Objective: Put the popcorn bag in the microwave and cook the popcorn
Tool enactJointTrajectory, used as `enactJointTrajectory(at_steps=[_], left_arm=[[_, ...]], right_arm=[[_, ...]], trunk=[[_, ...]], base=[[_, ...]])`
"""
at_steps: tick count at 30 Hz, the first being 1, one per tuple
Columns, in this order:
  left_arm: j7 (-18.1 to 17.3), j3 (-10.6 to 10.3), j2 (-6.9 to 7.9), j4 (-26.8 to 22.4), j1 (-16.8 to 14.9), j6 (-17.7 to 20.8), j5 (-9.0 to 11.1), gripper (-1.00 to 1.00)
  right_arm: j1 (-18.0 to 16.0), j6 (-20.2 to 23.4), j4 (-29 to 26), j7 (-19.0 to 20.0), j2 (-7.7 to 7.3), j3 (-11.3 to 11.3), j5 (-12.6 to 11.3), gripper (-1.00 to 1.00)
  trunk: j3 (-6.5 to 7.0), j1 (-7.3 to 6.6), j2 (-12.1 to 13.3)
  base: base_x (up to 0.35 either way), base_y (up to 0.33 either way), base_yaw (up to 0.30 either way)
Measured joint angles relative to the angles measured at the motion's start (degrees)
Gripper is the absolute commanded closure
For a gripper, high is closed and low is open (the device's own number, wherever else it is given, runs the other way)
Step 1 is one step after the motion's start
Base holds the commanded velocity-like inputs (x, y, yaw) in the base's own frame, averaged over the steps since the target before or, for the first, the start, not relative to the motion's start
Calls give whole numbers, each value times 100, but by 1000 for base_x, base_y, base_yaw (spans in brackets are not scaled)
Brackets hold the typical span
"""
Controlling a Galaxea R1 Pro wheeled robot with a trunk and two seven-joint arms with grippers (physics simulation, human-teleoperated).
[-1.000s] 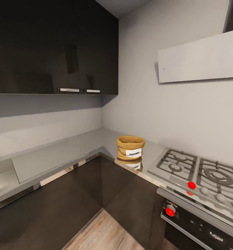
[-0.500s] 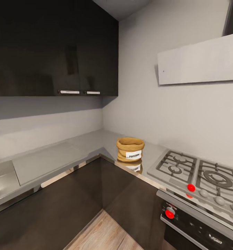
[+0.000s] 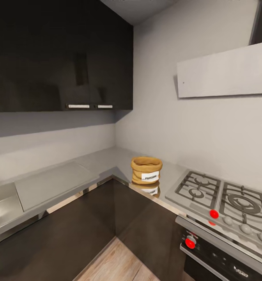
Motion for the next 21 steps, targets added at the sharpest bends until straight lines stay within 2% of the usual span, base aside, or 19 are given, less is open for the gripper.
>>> enactJointTrajectory(at_steps=[15,21], left_arm=[[3,0,-5,0,0,0,9,-100],[4,0,-5,-2,0,0,1,-100]], right_arm=[[0,-25,-1,-8,-15,0,0,-100],[0,-20,-1,2,-21,0,0,-100]], trunk=[[270,-330,602],[270,-330,604]], base=[[0,0,0],[0,0,0]])
